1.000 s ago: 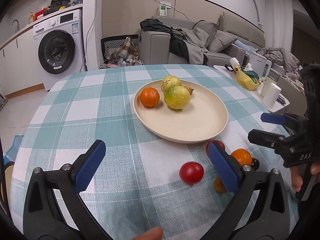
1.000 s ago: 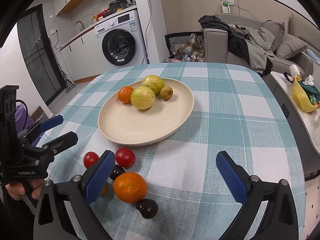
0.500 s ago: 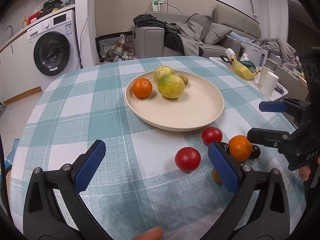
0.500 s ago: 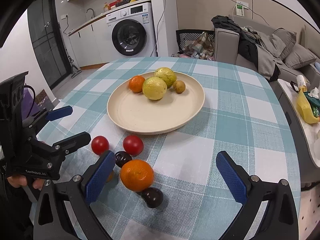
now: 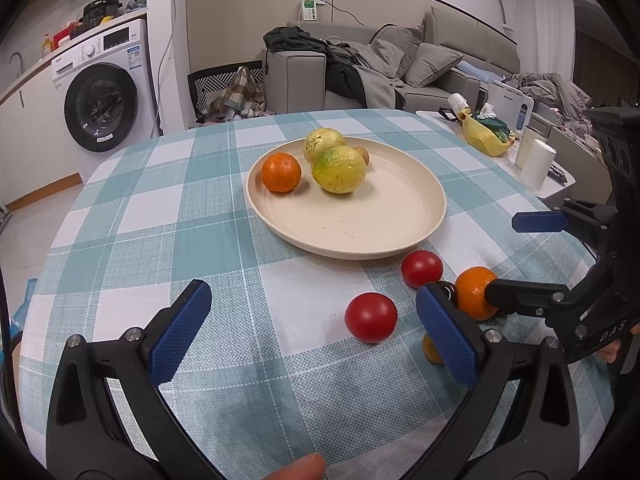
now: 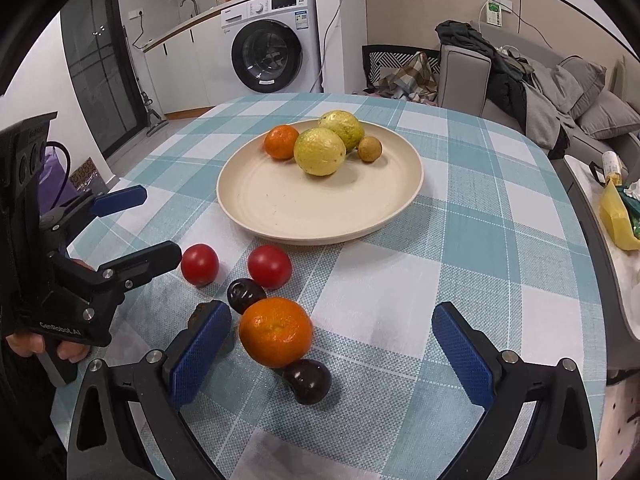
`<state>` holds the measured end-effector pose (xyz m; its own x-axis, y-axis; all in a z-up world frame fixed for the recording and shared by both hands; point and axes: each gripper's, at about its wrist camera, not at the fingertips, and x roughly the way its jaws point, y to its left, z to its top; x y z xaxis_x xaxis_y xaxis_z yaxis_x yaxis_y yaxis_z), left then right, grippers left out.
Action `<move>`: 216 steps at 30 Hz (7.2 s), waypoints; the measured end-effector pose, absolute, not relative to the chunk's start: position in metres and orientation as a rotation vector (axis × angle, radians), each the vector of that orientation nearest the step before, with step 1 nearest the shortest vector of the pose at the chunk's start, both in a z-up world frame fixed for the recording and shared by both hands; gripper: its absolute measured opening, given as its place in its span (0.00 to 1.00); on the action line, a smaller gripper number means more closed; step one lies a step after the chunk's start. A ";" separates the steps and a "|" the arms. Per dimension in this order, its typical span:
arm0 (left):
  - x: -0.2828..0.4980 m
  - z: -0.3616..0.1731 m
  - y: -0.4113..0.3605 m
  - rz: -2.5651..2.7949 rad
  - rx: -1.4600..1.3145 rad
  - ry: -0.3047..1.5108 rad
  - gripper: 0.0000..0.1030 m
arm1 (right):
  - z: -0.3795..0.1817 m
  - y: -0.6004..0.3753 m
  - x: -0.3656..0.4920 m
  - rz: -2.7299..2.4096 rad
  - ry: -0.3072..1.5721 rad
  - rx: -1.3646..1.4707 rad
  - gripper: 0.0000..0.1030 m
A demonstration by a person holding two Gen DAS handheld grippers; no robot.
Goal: Organize fruits
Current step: 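Withdraw both open tools from the plate toward the remaining fruits, then grasp the mandarin orange with the right tool while the left tool grasps a red tomato, then carry the mandarin with the right tool while the left tool carries the tomato onto the plate, releasing both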
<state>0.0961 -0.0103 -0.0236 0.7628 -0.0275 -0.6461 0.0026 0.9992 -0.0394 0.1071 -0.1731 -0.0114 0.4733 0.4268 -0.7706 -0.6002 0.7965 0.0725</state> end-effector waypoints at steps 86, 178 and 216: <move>0.117 -0.052 -0.023 -0.214 -0.063 0.894 0.28 | -0.003 -0.172 0.103 0.722 0.828 -0.169 0.42; 0.119 0.042 0.001 -0.055 -0.085 0.590 0.28 | 0.038 -0.172 0.157 0.598 0.708 0.061 0.42; 0.183 -0.007 0.001 -0.020 -0.105 0.663 0.28 | -0.002 -0.158 0.191 0.536 0.744 0.095 0.42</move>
